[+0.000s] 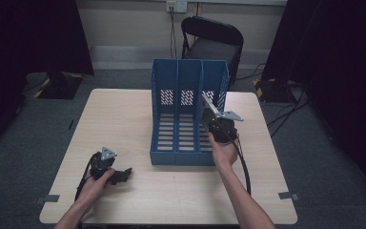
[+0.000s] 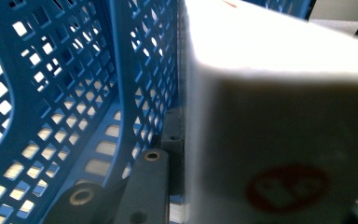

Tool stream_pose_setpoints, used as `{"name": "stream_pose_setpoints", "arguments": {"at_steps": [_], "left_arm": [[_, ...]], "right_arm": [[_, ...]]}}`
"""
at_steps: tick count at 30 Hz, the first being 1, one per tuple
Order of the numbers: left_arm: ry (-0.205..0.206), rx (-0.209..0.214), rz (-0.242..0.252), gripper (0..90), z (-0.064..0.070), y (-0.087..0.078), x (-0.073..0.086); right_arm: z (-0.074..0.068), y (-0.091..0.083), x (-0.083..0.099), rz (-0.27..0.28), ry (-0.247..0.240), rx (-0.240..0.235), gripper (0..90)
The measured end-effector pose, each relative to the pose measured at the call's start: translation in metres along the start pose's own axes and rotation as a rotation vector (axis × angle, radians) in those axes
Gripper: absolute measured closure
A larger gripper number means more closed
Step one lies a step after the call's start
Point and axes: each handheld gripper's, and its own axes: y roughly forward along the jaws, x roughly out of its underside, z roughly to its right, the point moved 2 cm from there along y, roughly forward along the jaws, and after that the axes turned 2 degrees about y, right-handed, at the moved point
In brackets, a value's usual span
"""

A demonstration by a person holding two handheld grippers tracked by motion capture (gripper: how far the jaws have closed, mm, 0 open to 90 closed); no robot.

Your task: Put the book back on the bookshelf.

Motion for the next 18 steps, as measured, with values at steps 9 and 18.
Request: {"name": "stream_pose_setpoints", "arguments": {"at_steps": [9, 18], "left_arm": [[-0.002, 0.000, 0.003, 0.0, 0.0003, 0.0004, -0.0002], [-0.002, -0.001, 0.002, 0.0, 0.0003, 0.0003, -0.0002]], "right_arm": [[0.0020, 0.0041, 0.0006, -0.022, 0.005, 0.018, 76.4], [0.0021, 0.0092, 0.0008, -0.063, -0.008, 0.024, 76.3]]}}
